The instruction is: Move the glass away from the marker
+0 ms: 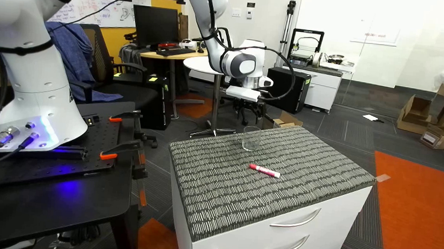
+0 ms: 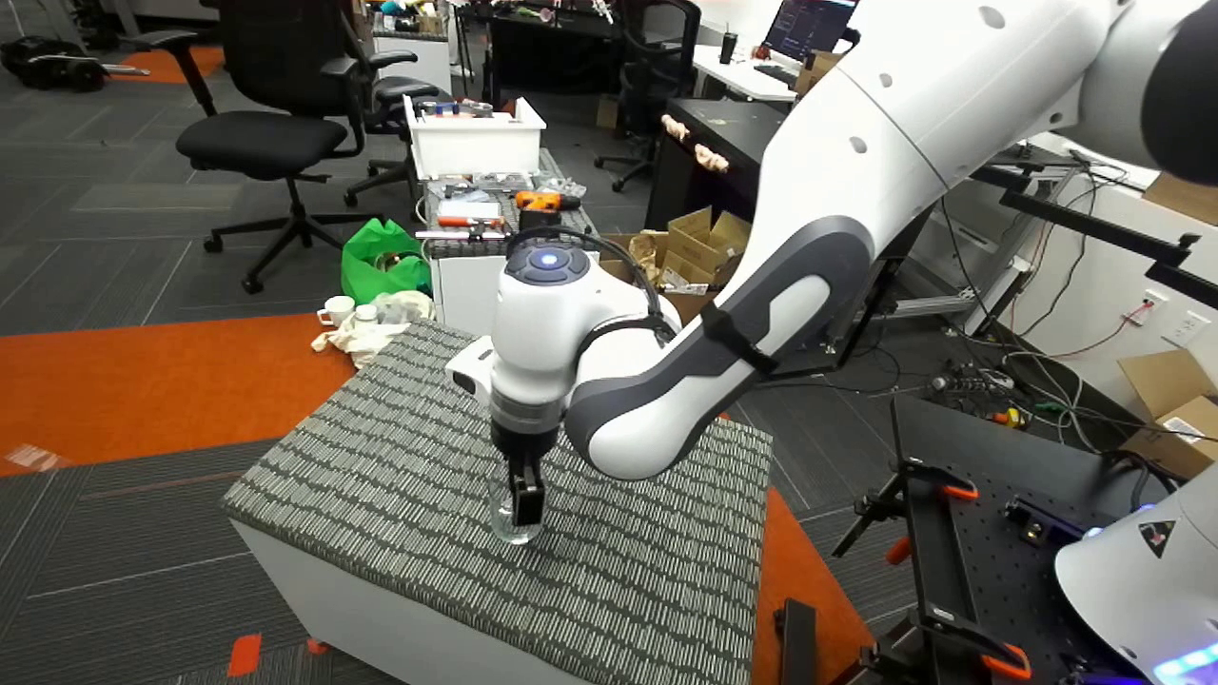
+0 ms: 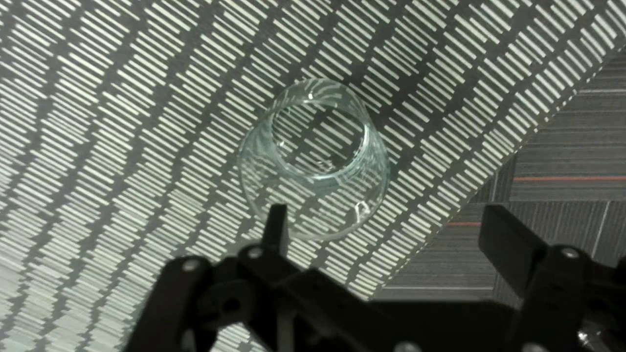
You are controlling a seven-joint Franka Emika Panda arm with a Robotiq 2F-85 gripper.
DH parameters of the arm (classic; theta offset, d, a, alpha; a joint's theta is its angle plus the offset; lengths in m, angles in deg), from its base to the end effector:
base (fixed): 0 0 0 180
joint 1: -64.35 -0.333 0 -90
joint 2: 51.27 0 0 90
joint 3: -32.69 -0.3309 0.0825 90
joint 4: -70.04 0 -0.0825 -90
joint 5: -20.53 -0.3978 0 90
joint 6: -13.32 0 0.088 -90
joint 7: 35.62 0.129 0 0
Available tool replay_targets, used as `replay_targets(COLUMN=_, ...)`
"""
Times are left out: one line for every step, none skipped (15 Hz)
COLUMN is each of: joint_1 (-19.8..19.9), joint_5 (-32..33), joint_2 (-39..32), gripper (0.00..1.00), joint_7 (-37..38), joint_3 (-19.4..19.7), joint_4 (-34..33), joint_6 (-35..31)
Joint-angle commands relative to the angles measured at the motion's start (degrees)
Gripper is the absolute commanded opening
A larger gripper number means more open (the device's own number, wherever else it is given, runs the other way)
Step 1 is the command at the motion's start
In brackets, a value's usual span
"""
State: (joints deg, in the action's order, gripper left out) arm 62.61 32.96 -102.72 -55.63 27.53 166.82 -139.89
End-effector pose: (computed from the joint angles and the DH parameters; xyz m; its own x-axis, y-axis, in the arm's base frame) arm 0.6842 0.0830 0.0612 0.8093 0.5832 0.0703 0.5789 -0.8121 0.0732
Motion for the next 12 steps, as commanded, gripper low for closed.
replay_targets(joint_1=-2.5, joint_5=0.8, joint_2=6.8, gripper=1.0, joint_7=8.5, joint_3=5.1, joint_4=8.2, joint_6=-8.2)
replay_targets(joint_1=-2.8, joint_5=0.7, joint_2=7.4, gripper=1.0, joint_7=10.0, joint_3=6.2, joint_4=8.9, joint_6=-10.1)
replay_targets(joint_1=-3.7, joint_5=0.8, joint_2=8.1, gripper=1.0, joint_7=12.3, joint_3=8.2, joint_4=9.6, joint_6=-12.0)
replay_targets(joint_1=-4.7, joint_5=0.8, joint_2=8.3, gripper=1.0, joint_7=14.6, joint_3=10.3, joint_4=9.9, joint_6=-13.9)
replay_targets(joint_1=-5.0, joint_5=0.6, joint_2=8.7, gripper=1.0, joint_7=15.7, joint_3=11.5, joint_4=10.3, joint_6=-15.2)
replay_targets(joint_1=-6.0, joint_5=0.5, joint_2=8.5, gripper=1.0, joint_7=17.7, joint_3=13.5, joint_4=10.3, joint_6=-16.8)
replay_targets(joint_1=-6.7, joint_5=0.3, joint_2=8.7, gripper=1.0, joint_7=19.1, joint_3=15.0, joint_4=10.5, joint_6=-17.8)
replay_targets(joint_1=-7.1, joint_5=0.2, joint_2=8.5, gripper=1.0, joint_7=19.9, joint_3=16.1, joint_4=10.4, joint_6=-18.9)
replay_targets(joint_1=-7.9, joint_5=0.1, joint_2=8.4, gripper=1.0, joint_7=21.0, joint_3=17.5, joint_4=10.4, joint_6=-19.4)
replay_targets(joint_1=-8.6, joint_5=-0.1, joint_2=8.1, gripper=1.0, joint_7=22.1, joint_3=18.6, joint_4=10.3, joint_6=-20.5)
replay_targets(joint_1=-9.1, joint_5=-0.2, joint_2=8.3, gripper=1.0, joint_7=22.6, joint_3=19.5, joint_4=10.7, joint_6=-21.2)
replay_targets(joint_1=-9.5, joint_5=-0.3, joint_2=8.1, gripper=1.0, joint_7=23.2, joint_3=20.3, joint_4=10.8, joint_6=-22.2)
